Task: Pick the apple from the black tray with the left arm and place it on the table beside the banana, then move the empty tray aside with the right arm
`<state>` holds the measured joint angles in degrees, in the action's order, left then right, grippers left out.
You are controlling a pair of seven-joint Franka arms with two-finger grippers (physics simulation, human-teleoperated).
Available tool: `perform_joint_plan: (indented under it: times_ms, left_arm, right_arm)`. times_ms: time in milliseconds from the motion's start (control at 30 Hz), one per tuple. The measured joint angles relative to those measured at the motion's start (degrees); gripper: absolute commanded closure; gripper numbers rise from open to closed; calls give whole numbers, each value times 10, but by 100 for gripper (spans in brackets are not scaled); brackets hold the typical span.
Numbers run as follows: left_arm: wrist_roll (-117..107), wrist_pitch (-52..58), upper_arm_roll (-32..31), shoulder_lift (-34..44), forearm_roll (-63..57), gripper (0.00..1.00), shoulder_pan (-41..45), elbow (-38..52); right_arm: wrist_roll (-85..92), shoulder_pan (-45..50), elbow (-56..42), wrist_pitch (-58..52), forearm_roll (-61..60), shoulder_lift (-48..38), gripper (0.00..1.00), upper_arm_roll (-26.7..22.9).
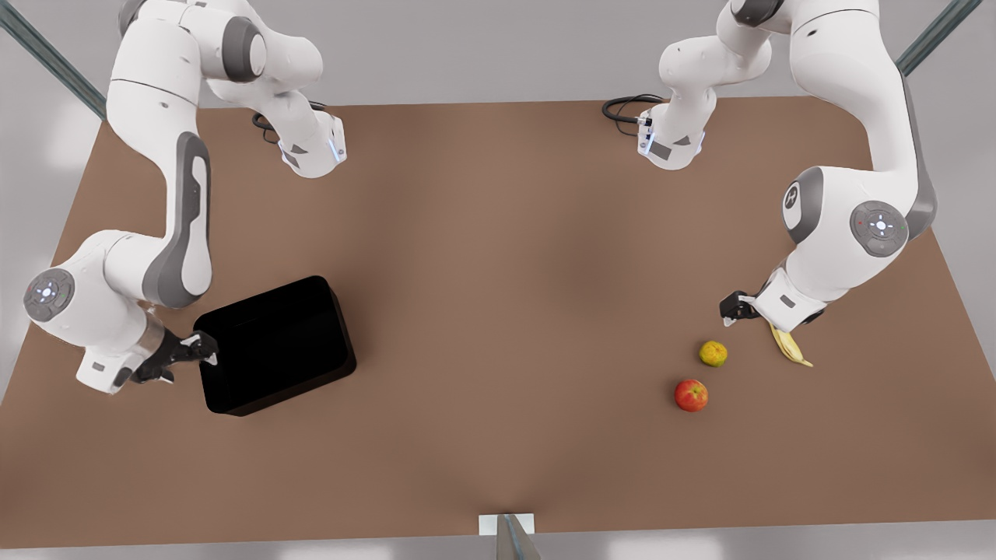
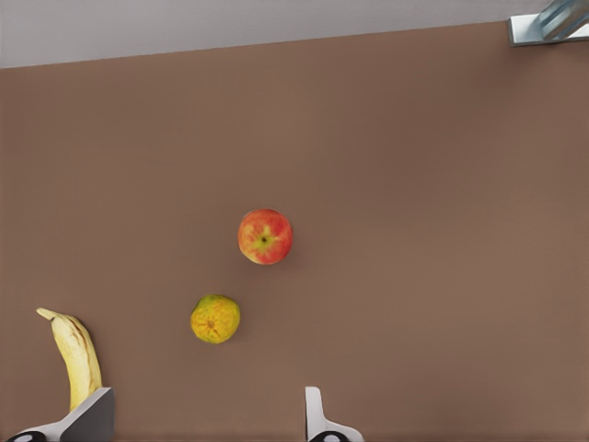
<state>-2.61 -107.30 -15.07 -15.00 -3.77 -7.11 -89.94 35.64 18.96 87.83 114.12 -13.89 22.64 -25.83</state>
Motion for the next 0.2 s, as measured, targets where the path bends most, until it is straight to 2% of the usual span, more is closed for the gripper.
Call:
perform_joint_plan:
  times_ms: [67, 200]
  left_arm:
    - [0, 0, 0, 0, 0, 0, 0, 0]
    - [0, 0, 0, 0, 0, 0, 0, 0]
  right_arm:
    - [-21, 27, -52, -38, 22, -17, 0, 39]
    - [-88, 55, -88, -90, 51, -7, 0, 53]
